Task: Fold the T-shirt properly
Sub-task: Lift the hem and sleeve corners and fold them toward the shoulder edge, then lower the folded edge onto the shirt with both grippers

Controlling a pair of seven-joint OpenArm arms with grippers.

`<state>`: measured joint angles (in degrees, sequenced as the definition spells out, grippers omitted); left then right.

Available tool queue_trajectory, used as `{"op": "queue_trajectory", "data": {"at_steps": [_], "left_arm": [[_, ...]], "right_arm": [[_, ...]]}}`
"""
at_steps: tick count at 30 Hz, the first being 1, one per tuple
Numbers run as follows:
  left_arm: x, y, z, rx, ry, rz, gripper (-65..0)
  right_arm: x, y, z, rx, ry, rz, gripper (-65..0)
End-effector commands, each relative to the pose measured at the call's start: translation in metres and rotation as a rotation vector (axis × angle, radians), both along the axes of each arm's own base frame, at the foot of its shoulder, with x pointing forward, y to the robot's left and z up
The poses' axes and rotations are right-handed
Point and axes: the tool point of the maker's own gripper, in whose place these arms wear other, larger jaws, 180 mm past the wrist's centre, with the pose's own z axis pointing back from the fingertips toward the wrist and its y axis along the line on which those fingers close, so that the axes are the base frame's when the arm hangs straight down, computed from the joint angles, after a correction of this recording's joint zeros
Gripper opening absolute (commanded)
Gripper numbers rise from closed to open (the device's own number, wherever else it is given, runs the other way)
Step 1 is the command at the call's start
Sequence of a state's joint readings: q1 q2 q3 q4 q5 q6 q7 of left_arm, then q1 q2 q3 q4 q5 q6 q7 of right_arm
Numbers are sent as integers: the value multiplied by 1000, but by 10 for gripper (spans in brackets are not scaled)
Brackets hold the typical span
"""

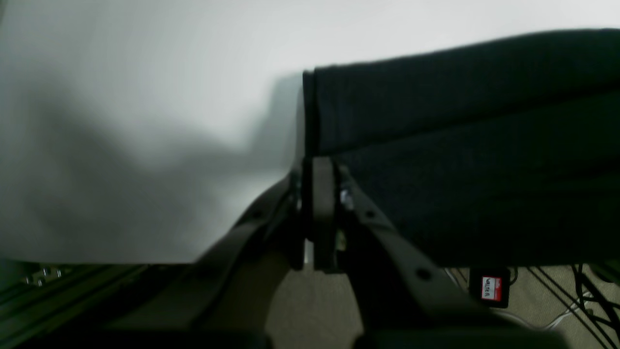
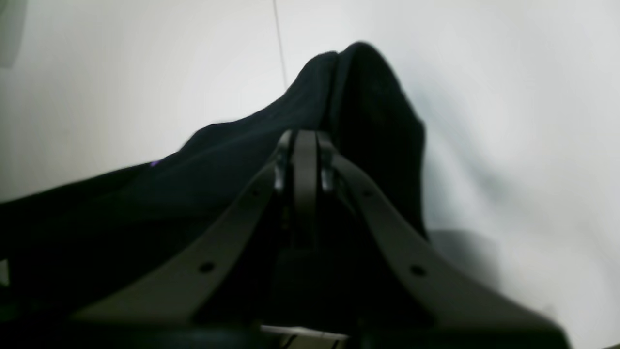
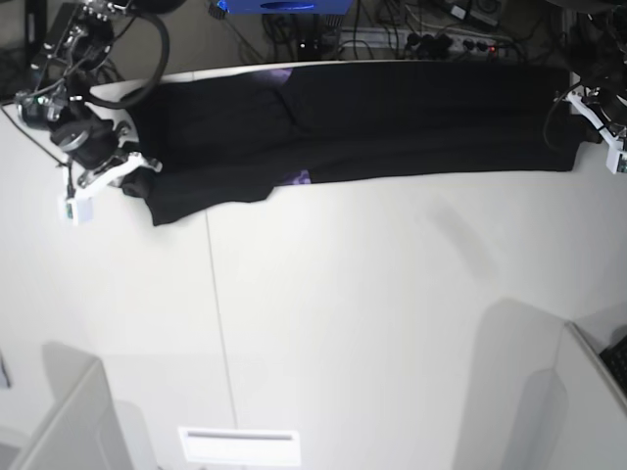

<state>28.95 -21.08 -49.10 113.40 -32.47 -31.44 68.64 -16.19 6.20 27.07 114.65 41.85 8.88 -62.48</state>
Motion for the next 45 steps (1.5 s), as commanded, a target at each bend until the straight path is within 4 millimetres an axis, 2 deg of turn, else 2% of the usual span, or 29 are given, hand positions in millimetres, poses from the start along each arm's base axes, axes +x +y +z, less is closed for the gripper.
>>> {"op": "queue_trajectory", "data": {"at_steps": [1, 8, 14, 23, 29, 36, 44, 45], "left_arm": [[4, 4, 10, 25, -23, -11, -650], [3, 4, 9, 27, -15, -11, -650], [-6, 4, 4, 29, 16, -14, -650], [-25, 3, -6, 21, 75, -11, -650], [-29, 4, -8, 20, 89, -3, -650], [-34, -2, -21, -9, 123, -11, -650], [-32, -1, -20, -8, 120, -9, -650], [-32, 0, -20, -7, 119, -7, -650]], "right_arm": [[3, -1, 9, 5, -37, -2, -650], [-22, 4, -8, 24, 36, 2, -650], [-44, 12, -22, 57, 94, -12, -650], [-60, 12, -33, 53, 144, -13, -650], [-65, 6, -35, 33, 163, -4, -650], [-78, 3, -58, 59, 238, -24, -650], [-80, 1, -60, 62, 248, -33, -650], [-80, 1, -60, 61, 247, -35, -608]]}}
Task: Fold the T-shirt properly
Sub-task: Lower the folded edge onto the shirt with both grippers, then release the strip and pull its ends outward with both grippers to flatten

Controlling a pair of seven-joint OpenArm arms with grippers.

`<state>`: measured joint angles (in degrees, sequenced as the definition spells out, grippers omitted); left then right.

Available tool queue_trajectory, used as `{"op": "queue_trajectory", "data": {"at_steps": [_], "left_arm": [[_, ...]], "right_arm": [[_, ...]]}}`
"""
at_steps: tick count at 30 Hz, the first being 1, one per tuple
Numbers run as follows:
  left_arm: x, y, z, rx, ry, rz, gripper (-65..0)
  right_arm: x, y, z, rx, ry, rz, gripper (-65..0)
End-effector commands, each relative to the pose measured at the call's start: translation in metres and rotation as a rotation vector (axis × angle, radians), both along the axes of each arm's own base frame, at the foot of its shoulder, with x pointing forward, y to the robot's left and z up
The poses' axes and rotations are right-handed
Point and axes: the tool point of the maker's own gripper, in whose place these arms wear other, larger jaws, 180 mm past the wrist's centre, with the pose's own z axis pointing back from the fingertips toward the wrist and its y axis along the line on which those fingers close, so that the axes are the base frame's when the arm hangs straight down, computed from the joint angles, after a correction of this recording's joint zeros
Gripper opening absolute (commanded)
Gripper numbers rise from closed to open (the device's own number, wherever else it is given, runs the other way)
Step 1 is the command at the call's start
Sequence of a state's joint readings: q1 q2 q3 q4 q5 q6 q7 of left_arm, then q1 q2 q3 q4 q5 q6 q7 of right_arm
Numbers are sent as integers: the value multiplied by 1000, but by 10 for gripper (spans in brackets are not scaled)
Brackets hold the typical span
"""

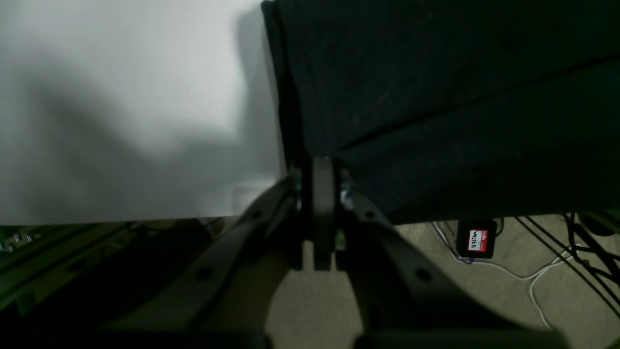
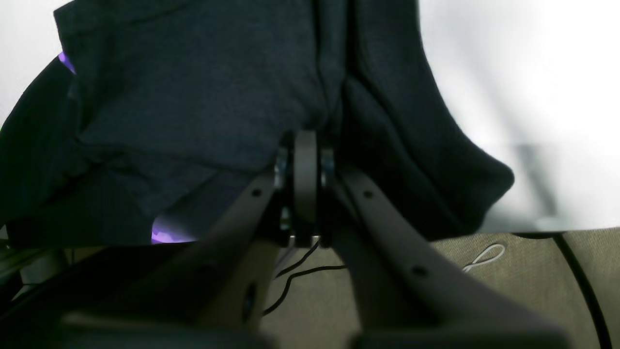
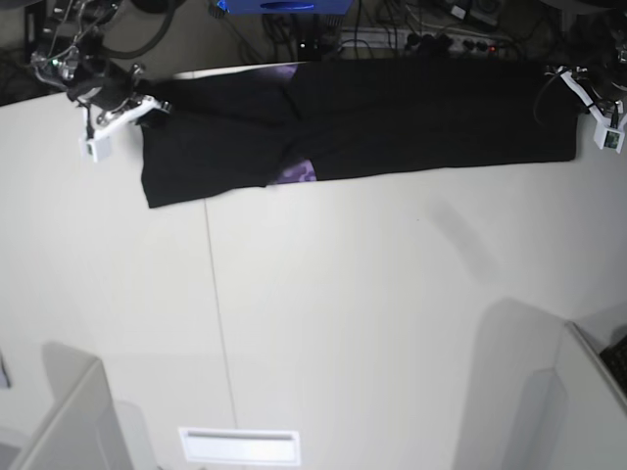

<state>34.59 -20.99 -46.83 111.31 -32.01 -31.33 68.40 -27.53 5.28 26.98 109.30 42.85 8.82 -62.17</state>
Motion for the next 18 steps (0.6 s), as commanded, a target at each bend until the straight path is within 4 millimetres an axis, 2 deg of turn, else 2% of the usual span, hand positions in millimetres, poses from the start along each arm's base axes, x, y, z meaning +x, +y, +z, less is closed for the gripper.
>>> {"op": "queue_trajectory", "data": {"at_steps": [1, 3, 4, 5, 9, 12, 14, 16, 17, 18], "left_arm": [[4, 6, 8, 24, -18, -4, -650], [3, 6, 9, 26, -17, -2, -650], [3, 8, 10, 28, -19, 2, -599], [3, 8, 10, 29, -20, 3, -527], [2, 8, 10, 28, -19, 6, -299], [1, 18, 18, 50, -46, 36, -212], [-3, 26, 27, 61, -80, 81, -217], [0, 29, 35, 43, -131, 115, -295], [1, 27, 35, 26, -143, 118, -388], [2, 26, 34, 18, -144, 120, -513]], "right_arm": [[3, -4, 5, -7, -23, -5, -546], [1, -3, 4, -6, -19, -6, -426], [0, -4, 4, -7, -18, -9, -380], [-1, -5, 4, -10, -21, -15, -365], [2, -26, 11, -43, -97, -117, -398], [7, -28, 21, -65, -148, -122, -405], [12, -14, 28, -60, -183, -52, -407], [15, 2, 33, -57, -225, 71, -408], [17, 13, 34, -49, -246, 132, -411], [18, 22, 34, -39, -260, 181, -428]]}}
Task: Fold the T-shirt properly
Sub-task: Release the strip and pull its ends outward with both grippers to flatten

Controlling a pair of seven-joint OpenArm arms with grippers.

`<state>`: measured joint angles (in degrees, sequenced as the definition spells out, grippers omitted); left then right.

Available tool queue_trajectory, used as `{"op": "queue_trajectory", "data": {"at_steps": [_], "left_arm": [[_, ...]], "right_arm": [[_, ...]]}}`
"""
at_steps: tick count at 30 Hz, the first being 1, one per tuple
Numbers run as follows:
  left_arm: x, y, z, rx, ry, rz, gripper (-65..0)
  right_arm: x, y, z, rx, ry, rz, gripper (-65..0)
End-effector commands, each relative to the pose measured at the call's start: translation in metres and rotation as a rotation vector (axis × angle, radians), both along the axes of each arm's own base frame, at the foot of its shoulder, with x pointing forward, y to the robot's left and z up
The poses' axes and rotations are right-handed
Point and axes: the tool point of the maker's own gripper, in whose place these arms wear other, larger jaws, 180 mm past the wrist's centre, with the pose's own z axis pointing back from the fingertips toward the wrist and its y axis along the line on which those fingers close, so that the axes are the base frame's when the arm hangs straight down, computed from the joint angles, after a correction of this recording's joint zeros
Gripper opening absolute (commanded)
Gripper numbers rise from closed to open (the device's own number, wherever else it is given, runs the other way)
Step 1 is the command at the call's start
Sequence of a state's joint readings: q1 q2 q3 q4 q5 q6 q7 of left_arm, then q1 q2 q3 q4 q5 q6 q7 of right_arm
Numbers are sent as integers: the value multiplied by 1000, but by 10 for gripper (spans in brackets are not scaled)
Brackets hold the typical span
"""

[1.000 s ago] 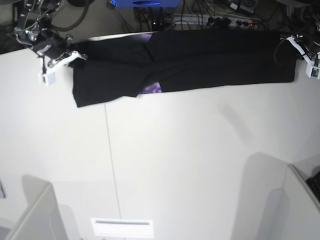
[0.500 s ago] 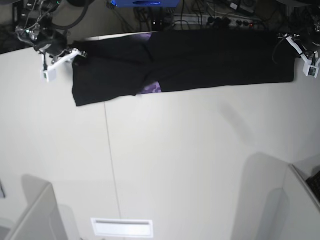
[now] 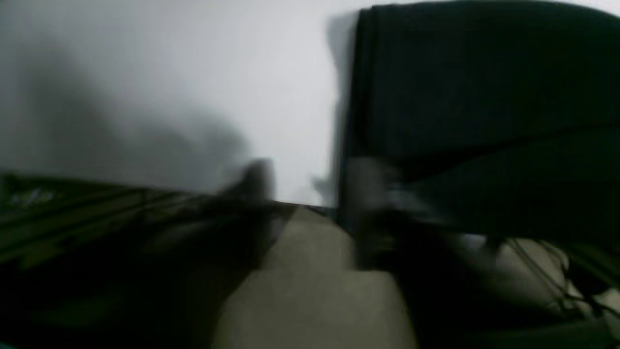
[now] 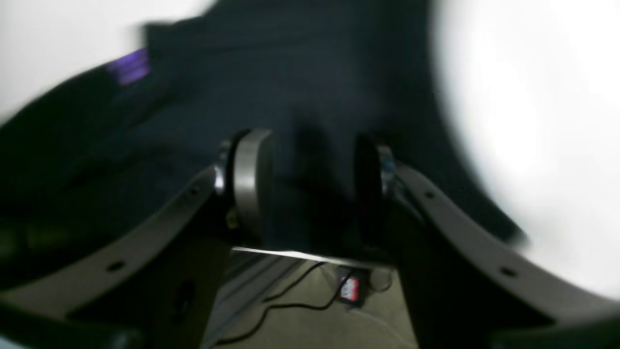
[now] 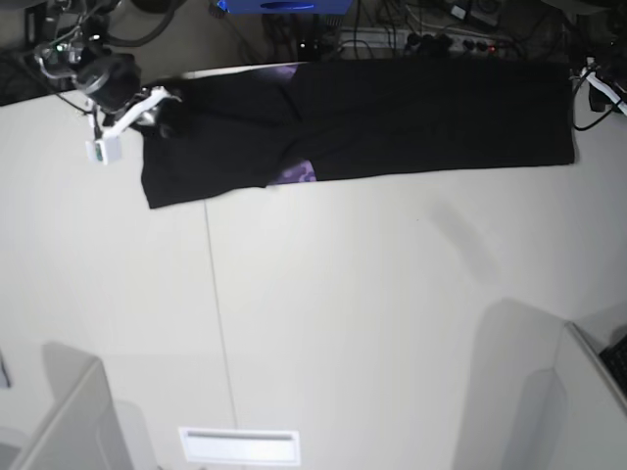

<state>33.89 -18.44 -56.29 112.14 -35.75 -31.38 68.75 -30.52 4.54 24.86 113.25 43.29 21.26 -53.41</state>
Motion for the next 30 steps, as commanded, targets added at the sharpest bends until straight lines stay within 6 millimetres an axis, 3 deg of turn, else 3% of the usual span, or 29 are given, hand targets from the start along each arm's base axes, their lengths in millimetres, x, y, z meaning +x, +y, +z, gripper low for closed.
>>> {"op": "queue_trajectory", "data": {"at_steps": [1, 4, 9, 15, 19, 22, 30], "left_arm": [[8, 0, 5, 8, -26, -16, -632], [12, -3, -9, 11, 12, -23, -650], [21, -13, -35, 52, 49, -40, -650], [32, -39, -77, 39, 103, -97, -650], [39, -43, -101, -22, 123, -55, -650], [63, -45, -105, -55, 90, -38, -650], [141, -75, -108, -127, 16, -40, -650]], "right_arm": [[4, 3, 6, -6, -32, 29, -461], [12, 18, 5, 22, -37, 64, -650], [19, 18, -13, 50, 3, 45, -650], [16, -4, -50, 66, 133, -55, -650], [28, -14, -63, 80, 123, -112, -650], [42, -25, -64, 67, 109, -123, -650], [92, -39, -52, 89, 78, -240, -650]]}}
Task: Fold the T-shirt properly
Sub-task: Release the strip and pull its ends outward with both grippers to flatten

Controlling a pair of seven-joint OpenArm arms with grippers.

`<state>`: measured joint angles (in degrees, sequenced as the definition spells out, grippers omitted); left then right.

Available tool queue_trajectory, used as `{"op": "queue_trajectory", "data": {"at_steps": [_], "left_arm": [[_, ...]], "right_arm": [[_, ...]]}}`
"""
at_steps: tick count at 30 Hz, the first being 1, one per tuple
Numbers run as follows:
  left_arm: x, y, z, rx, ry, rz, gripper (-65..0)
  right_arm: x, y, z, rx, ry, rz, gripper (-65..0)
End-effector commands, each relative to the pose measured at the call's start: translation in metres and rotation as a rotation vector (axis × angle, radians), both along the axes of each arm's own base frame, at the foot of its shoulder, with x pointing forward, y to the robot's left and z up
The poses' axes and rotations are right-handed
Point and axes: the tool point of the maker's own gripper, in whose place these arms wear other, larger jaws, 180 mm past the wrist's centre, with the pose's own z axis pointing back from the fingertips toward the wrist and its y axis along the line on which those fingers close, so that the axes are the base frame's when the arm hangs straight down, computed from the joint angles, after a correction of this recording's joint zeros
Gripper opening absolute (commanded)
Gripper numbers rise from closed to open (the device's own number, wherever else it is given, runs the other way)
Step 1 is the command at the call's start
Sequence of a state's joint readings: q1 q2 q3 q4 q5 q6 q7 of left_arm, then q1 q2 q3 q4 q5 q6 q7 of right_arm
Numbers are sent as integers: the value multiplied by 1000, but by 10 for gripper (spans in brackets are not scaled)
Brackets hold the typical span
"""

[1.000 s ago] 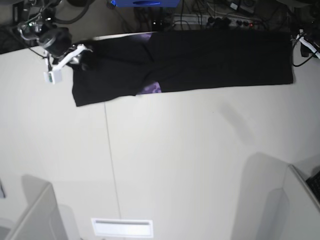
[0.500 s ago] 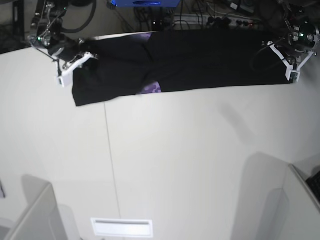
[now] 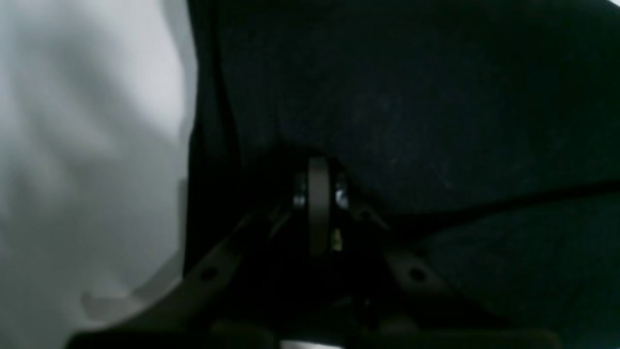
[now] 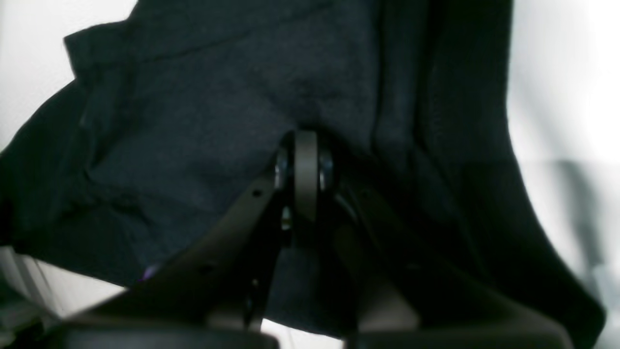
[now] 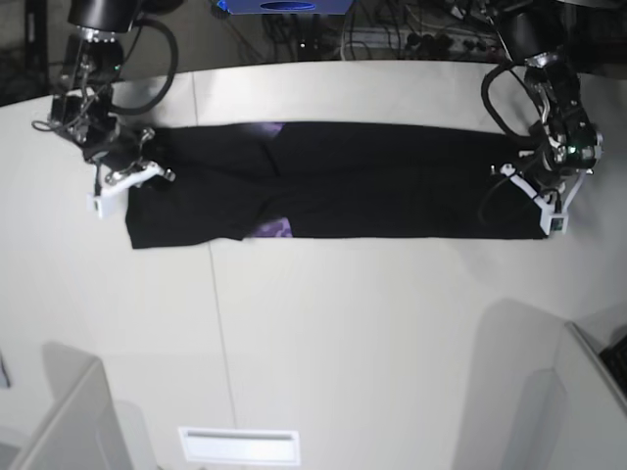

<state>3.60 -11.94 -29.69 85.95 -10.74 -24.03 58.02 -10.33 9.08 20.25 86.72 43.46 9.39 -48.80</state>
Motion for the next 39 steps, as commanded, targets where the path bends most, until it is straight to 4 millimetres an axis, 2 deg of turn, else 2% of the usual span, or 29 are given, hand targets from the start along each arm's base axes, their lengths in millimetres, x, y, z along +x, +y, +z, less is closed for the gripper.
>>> {"op": "queue_trajectory", "data": {"at_steps": [1, 6, 11, 14, 19, 22, 25, 27, 30, 32, 34, 39], "left_arm": [[2, -4, -1, -10, 19, -17, -650], [19, -4, 18, 1, -15, -22, -650], [31, -3, 54, 57, -106, -41, -650], [33, 7, 79, 93, -172, -14, -650], [19, 30, 101, 111, -198, 42, -650], [3, 39, 97, 82, -197, 30, -650], [-8, 48, 97, 54, -202, 22, -650], [-12, 52, 95, 12, -210, 44, -451], [-17, 55, 85, -66, -222, 87, -155], [-21, 54, 81, -98, -220, 97, -46], [-27, 47, 74, -124, -204, 82, -16], [-24, 35, 48, -182, -218, 74, -35]], "right_arm": [[11, -8, 10, -20, -37, -9, -650], [25, -5, 22, -14, -77, -4, -650], [36, -1, 48, -38, -158, 23, -650], [43, 3, 69, -56, -219, 41, -650], [42, 14, 96, -81, -253, 108, -650], [40, 19, 105, -90, -264, 130, -650], [37, 25, 103, -73, -250, 137, -650], [37, 27, 103, -70, -250, 138, -650], [36, 40, 101, -59, -246, 176, -650], [36, 48, 100, -53, -244, 198, -650], [35, 55, 99, -47, -241, 220, -650], [31, 77, 96, -29, -234, 282, -650]]}}
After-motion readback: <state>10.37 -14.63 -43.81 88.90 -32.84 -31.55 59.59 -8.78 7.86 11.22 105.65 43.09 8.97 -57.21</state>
